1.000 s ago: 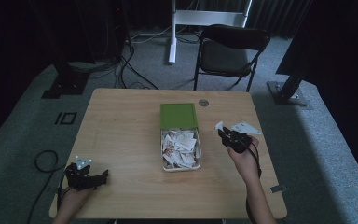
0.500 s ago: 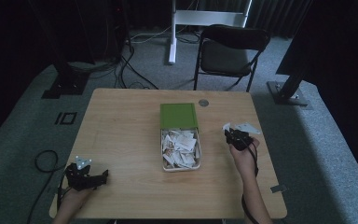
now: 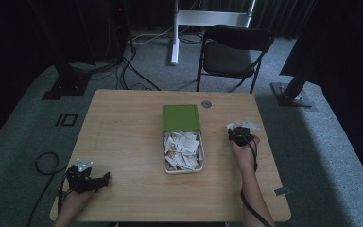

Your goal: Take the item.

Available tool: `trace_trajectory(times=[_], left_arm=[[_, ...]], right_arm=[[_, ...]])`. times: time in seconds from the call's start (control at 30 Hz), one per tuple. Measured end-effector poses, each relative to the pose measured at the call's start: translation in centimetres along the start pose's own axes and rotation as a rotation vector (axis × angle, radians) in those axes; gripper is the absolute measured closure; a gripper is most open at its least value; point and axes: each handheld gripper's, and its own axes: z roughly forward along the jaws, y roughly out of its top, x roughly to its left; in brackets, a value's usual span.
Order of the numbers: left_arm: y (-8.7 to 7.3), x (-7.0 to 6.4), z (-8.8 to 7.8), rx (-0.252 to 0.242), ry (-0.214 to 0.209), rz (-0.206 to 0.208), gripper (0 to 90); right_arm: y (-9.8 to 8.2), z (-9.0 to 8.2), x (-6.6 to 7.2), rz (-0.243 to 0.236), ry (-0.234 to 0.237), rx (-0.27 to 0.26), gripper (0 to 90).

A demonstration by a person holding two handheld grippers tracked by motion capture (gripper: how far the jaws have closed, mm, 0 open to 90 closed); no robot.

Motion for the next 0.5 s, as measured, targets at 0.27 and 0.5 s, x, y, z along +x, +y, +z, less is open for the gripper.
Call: trace_trajectory(times=[0.27,0.5], left_arm=[[0.0,0.0,0.0,0.0,0.0,0.0,2.3],[0.0,0.0,0.0,0.0,0.0,0.0,2.3]], right_arm=[[-0.7,1.6,-0.5,0.036,-0.016,0.052,74.1],[-1.1,1.8,-0.7,0.047,-0.028,0.05,52.3]])
